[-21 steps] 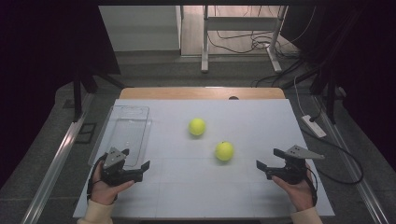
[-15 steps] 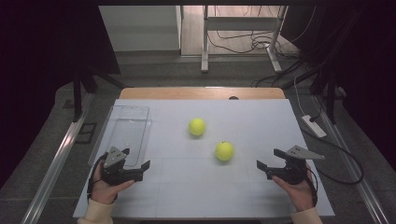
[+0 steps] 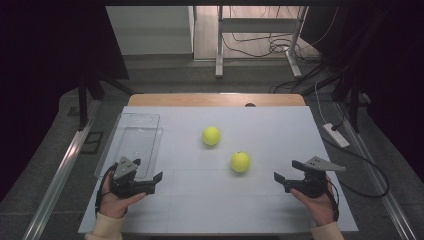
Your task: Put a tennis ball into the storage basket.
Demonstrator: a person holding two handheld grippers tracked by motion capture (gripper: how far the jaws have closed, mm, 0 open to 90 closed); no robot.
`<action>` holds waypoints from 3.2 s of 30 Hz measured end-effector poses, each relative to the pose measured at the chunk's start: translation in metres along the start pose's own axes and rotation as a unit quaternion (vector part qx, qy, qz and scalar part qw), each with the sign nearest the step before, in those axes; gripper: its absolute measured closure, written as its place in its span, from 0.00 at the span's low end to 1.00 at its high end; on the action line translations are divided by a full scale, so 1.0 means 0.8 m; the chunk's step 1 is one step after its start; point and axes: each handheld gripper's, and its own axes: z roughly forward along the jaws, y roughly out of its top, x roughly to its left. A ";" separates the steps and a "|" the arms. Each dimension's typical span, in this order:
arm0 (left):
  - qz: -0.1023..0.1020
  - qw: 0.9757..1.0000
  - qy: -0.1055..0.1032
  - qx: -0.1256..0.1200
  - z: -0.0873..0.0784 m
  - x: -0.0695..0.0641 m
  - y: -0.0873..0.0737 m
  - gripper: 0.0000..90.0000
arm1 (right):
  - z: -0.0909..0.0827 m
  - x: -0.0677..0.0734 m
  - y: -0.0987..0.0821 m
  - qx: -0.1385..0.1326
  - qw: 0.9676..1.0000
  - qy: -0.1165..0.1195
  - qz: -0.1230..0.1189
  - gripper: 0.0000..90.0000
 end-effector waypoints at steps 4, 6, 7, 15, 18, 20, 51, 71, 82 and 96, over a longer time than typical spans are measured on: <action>0.000 1.000 0.006 -0.001 -0.004 0.000 0.000 0.09 | 0.004 0.003 -0.001 0.008 1.000 0.000 -0.005 0.12; 0.001 1.000 0.006 -0.002 -0.006 -0.002 0.000 0.09 | 0.005 0.004 -0.003 0.008 1.000 0.000 -0.005 0.13; 0.002 1.000 0.007 0.000 -0.006 -0.003 -0.001 0.09 | 0.006 0.004 -0.004 0.008 1.000 0.000 -0.004 0.13; 0.006 1.000 0.013 0.006 -0.005 -0.009 -0.003 0.09 | 0.013 0.001 -0.004 0.008 1.000 0.003 -0.003 0.14; 0.009 1.000 0.017 0.006 -0.007 -0.010 -0.001 0.09 | 0.015 0.001 -0.004 0.011 1.000 0.003 -0.004 0.14; 0.008 1.000 0.019 0.005 -0.008 -0.010 0.000 0.09 | 0.017 0.002 -0.004 0.010 1.000 0.005 -0.004 0.14; 0.036 0.999 0.020 0.026 0.008 -0.029 0.043 0.09 | 0.013 0.005 -0.006 0.005 1.000 0.012 -0.009 0.14; 0.047 0.998 0.009 0.042 0.026 -0.041 0.067 0.10 | 0.013 0.005 -0.009 0.010 1.000 0.008 -0.010 0.14; 0.052 0.998 0.001 0.048 0.039 -0.048 0.076 0.10 | 0.016 0.005 -0.009 0.011 1.000 0.011 -0.009 0.14; 0.046 0.997 -0.018 0.052 0.051 -0.052 0.091 0.10 | 0.016 0.005 -0.009 0.011 1.000 0.009 -0.008 0.14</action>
